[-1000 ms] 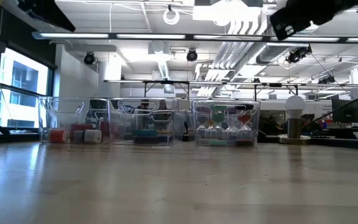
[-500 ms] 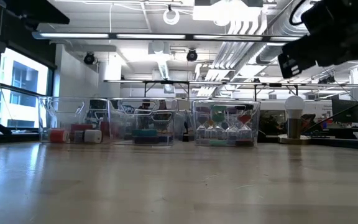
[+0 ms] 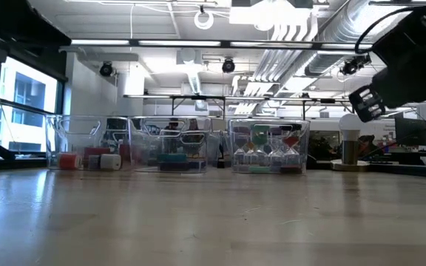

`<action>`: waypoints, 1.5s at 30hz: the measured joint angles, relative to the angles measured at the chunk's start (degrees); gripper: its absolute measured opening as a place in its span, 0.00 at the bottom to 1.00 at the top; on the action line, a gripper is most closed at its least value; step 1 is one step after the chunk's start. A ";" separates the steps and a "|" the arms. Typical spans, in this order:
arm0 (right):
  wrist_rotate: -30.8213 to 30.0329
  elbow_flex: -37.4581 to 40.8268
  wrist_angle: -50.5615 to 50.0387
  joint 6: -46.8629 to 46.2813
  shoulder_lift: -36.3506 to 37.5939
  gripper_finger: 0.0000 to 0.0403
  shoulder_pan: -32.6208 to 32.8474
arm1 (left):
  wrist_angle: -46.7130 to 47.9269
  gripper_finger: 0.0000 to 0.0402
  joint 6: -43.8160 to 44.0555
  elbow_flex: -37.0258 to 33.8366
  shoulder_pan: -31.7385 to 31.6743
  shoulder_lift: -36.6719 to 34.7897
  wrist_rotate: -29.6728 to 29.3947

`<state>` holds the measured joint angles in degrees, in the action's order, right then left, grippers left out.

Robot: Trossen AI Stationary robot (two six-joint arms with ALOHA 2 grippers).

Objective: Pick & Place Office items
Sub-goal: Return to Home Position

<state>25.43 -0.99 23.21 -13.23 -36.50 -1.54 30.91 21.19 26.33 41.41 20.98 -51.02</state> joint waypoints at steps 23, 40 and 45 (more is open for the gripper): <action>-11.48 -0.79 -23.72 7.07 22.94 0.01 -3.66 | -0.59 0.00 0.88 -0.09 3.47 -5.52 0.97; -22.36 -0.66 -24.16 -9.32 22.44 0.01 -4.11 | -44.58 0.00 -8.90 -25.43 1.52 -4.91 17.19; -22.33 -0.63 -24.02 -9.40 22.42 0.02 -4.11 | -43.40 0.00 -7.98 -25.53 -1.76 -4.71 20.50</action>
<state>3.10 -1.63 -0.82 -22.63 -14.09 -5.65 -12.49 13.22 0.80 39.65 16.27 -30.52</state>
